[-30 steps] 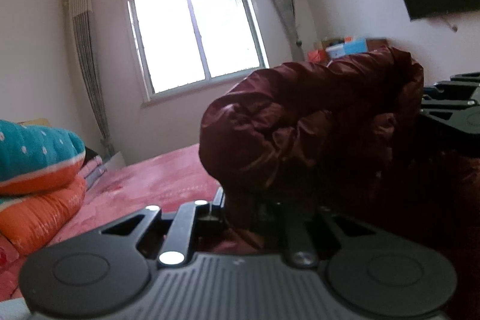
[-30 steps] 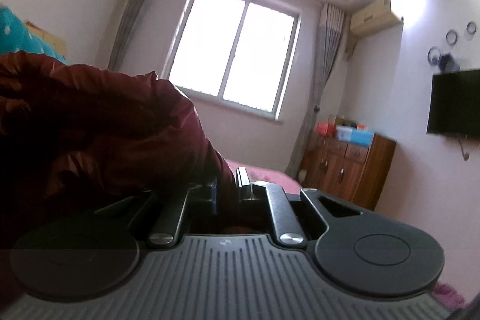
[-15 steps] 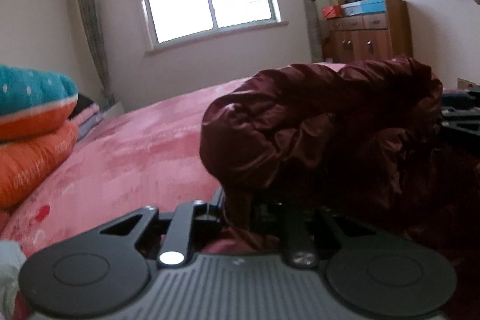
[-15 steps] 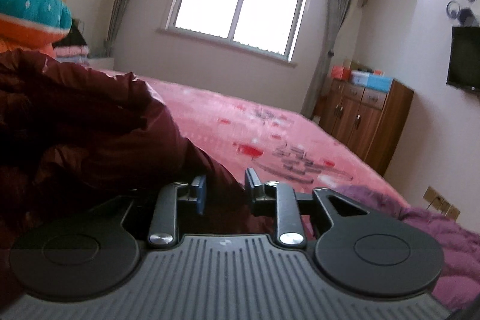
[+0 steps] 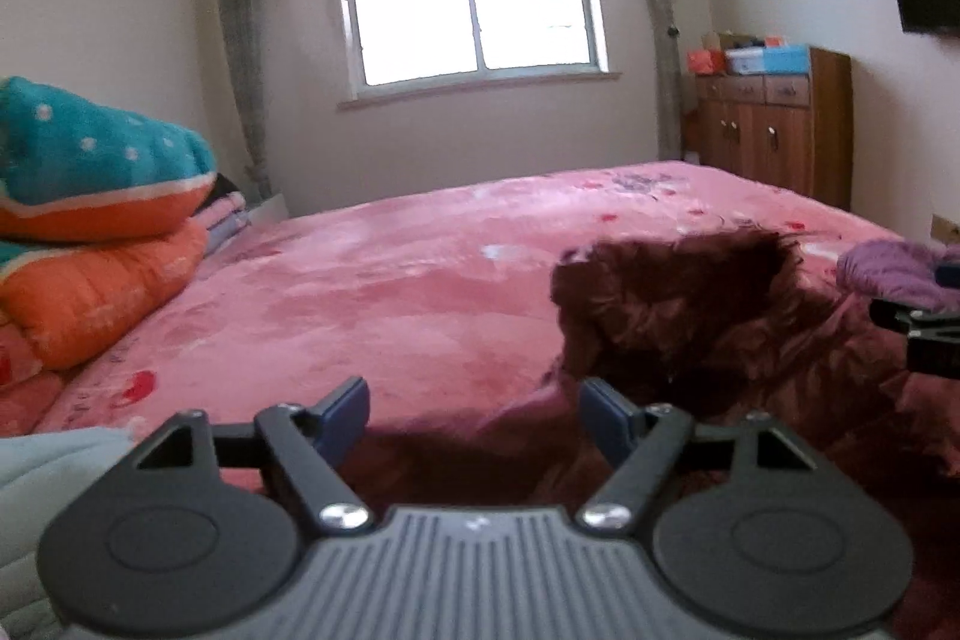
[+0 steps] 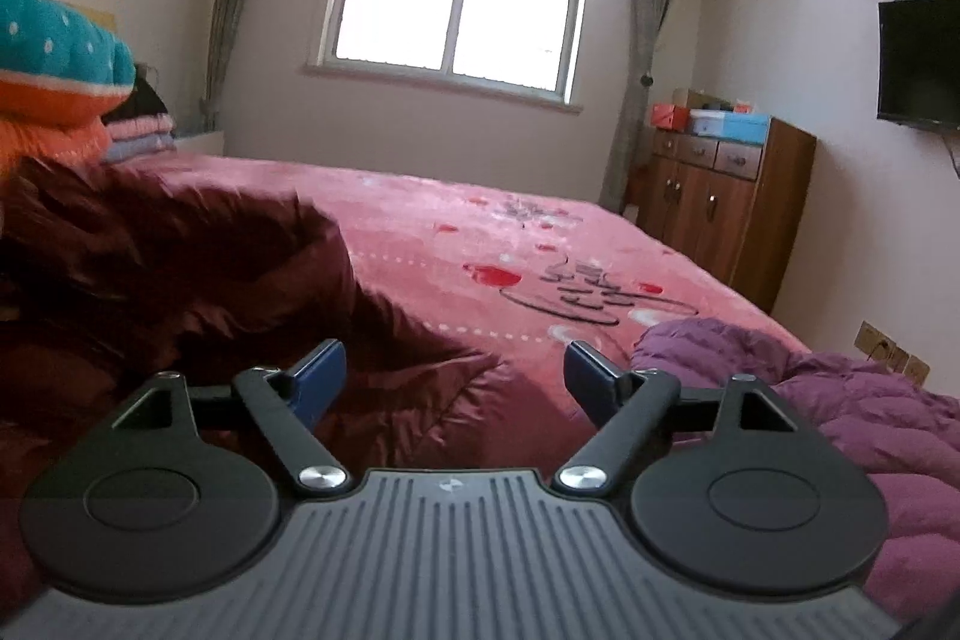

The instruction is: Fold large clothes

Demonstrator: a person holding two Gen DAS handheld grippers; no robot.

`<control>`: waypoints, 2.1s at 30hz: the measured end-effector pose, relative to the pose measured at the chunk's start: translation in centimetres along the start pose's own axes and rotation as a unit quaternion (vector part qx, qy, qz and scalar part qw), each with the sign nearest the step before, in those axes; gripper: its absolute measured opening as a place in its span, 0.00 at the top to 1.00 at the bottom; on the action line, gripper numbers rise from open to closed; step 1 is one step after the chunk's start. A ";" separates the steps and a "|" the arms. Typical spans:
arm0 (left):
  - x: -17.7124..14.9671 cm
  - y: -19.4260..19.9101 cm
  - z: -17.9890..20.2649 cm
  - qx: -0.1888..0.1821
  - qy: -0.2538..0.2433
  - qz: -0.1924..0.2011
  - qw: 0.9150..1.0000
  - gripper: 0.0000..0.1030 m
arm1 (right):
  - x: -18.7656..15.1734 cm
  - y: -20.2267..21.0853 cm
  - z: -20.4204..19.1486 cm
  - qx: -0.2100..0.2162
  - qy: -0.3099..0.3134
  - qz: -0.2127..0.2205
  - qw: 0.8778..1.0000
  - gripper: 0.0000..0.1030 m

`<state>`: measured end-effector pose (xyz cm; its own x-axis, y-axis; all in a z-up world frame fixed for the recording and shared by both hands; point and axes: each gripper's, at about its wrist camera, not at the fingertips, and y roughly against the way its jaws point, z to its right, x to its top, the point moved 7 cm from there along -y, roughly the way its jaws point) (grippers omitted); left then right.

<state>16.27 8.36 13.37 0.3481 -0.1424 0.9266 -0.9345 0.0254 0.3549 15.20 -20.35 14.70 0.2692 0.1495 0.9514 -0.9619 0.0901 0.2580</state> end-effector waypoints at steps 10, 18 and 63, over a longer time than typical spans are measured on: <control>-6.2 10.8 -6.2 0.039 0.016 -0.062 0.997 0.25 | -3.1 10.0 2.8 0.017 -0.110 0.009 0.994 0.02; -12.6 16.0 -8.8 0.046 0.052 -0.098 0.993 0.26 | -6.8 15.2 2.5 0.063 -0.136 -0.022 0.988 0.00; -7.6 6.6 -23.5 0.221 0.093 -0.125 0.963 0.53 | -15.6 13.2 -1.7 0.079 0.009 -0.163 0.983 0.00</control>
<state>9.15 32.91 11.60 0.5354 0.0915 0.8396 -0.7456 -0.4157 0.5208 -1.61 -19.86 3.02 0.5642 0.1559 0.8108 -0.8191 -0.0172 0.5734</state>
